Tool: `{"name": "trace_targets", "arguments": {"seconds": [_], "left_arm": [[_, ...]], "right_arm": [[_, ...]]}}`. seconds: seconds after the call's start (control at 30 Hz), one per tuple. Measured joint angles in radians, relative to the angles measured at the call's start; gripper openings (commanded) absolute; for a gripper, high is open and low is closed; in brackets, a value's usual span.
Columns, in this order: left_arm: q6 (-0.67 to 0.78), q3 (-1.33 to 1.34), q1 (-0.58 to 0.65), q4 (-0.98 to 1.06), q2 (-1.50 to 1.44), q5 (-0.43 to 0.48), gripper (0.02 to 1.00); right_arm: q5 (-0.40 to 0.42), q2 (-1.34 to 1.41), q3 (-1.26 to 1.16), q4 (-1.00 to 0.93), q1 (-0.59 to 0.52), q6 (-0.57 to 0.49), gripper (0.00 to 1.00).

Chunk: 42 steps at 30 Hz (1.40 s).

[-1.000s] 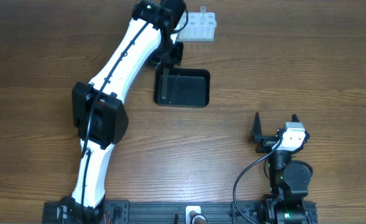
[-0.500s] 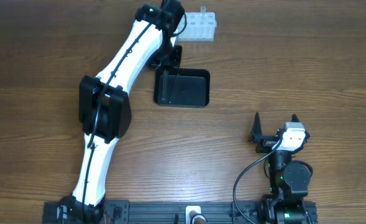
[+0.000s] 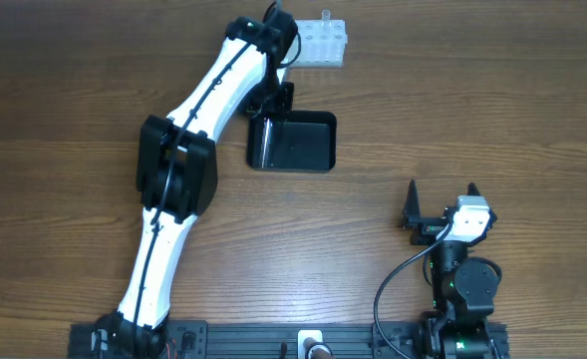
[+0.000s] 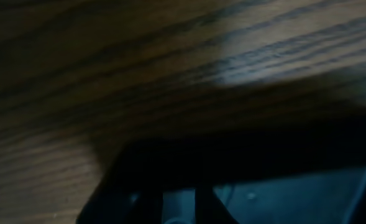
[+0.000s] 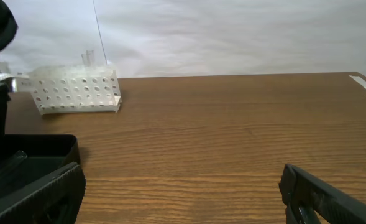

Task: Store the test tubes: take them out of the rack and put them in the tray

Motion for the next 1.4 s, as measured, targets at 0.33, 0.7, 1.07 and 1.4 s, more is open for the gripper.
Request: {"name": "trace_targets", "arguments": {"seconds": [0.33,0.7,1.07,1.4], "left_arm": [[0.0,0.0,0.0,0.006,0.0,0.001,0.126],[-0.007,0.0,0.0,0.015,0.006,0.006,0.288],[-0.007,0.0,-0.002,0.015,0.011,0.031,0.336],[-0.008,0.0,-0.007,0.016,-0.177,0.034,0.516]], "right_arm": [[0.0,0.0,0.0,0.0,0.0,0.0,0.991],[0.0,0.0,0.0,0.0,0.0,0.0,0.993],[0.0,0.0,0.0,0.0,0.0,0.0,0.991],[0.0,0.0,0.0,0.0,0.0,0.0,0.993]]}}
